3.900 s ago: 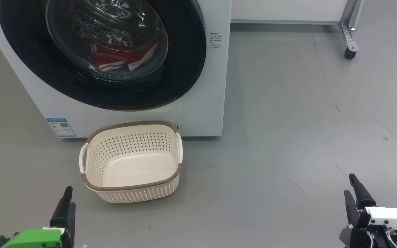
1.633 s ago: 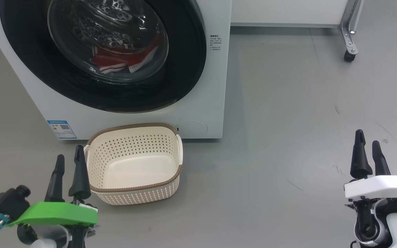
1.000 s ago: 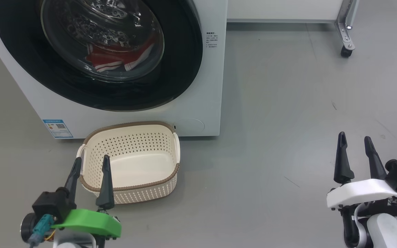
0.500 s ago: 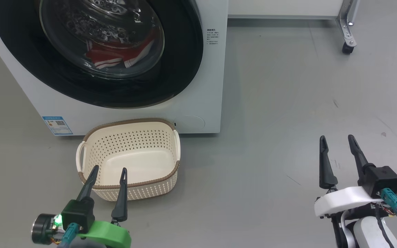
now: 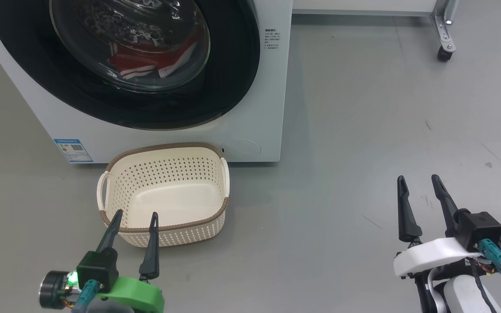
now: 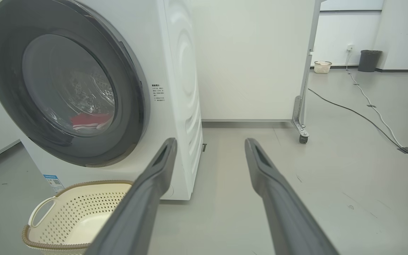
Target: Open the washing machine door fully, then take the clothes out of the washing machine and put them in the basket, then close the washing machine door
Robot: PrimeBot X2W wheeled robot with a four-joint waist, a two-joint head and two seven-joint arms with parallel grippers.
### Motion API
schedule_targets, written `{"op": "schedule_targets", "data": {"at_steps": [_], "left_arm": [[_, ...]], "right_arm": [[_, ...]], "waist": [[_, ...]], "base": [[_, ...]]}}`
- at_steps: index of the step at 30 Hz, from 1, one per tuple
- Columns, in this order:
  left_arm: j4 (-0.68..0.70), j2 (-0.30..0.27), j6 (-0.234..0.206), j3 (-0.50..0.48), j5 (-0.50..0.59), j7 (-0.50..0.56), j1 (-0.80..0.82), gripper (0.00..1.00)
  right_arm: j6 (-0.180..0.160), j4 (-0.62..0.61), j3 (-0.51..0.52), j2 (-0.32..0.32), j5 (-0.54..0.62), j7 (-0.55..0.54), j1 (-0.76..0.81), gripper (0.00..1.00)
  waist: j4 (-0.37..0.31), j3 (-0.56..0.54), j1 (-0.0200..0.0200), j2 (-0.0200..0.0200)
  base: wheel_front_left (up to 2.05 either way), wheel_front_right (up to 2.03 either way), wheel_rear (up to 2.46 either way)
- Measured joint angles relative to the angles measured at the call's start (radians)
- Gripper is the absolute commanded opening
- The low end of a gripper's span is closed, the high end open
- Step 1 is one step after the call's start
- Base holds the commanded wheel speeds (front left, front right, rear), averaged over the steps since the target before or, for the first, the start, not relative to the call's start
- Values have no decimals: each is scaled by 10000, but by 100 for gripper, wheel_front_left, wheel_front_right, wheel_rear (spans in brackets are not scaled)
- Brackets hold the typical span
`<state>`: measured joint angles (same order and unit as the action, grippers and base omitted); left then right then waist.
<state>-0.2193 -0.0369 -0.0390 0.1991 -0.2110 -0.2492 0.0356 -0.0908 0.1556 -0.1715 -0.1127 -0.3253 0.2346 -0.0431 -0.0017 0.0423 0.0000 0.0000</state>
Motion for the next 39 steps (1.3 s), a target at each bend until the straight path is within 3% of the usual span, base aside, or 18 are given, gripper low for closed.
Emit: {"op": "schedule_targets", "data": {"at_steps": [39], "left_arm": [[-305,0,-188,217,-251,0,191,100]], "right_arm": [[184,627,13,117,-121,86,-171,100]], "waist": [[-19,-181,0,0]], "base": [[0,0,0]]}}
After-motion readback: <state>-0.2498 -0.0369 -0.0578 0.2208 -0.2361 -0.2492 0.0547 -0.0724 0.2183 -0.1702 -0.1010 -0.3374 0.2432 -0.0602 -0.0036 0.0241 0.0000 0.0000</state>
